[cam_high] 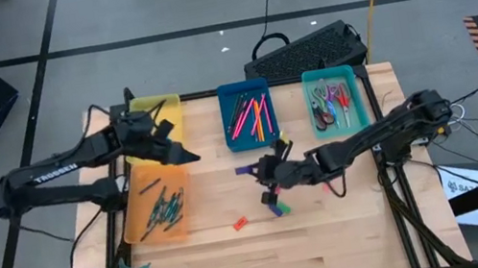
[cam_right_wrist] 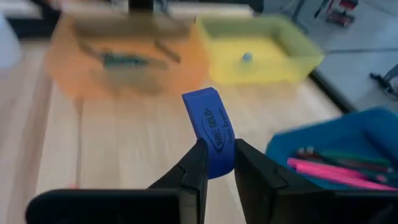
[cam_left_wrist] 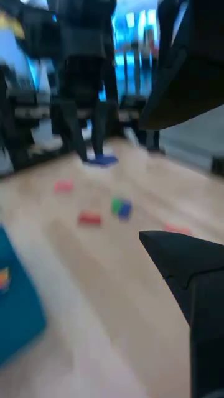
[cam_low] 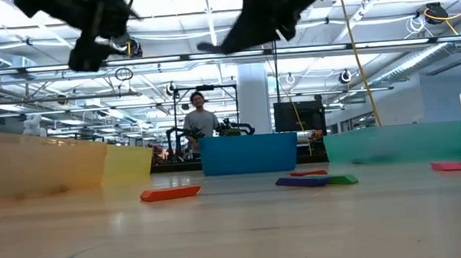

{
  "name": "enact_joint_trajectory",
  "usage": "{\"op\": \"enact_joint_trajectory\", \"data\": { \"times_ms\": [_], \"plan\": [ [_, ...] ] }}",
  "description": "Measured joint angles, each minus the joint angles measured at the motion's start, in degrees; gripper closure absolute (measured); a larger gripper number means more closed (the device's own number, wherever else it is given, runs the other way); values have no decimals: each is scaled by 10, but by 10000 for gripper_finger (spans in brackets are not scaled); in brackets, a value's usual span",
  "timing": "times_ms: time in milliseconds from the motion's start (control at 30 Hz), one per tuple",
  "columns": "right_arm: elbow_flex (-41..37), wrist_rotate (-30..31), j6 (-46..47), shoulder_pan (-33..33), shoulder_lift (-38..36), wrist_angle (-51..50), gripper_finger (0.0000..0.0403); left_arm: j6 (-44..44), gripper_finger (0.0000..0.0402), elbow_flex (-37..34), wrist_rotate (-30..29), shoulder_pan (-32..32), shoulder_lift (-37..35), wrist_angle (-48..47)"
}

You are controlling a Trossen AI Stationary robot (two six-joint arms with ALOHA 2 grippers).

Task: Sort crayons/erasers/pens/pencils in bins
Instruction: Put the top purple eraser into the yellow bin

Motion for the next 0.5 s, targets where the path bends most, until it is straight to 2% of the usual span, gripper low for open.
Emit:
{"op": "enact_joint_trajectory", "data": {
  "times_ms": [167, 500],
  "plan": [
    [0, 5, -17, -9, -10, 53, 346, -99, 124, 1, -11, -50, 54, 142],
    [0, 60, -54, -13, -9, 102, 346, -190, 124, 1, -40, -109, 209, 367]
  ]
}}
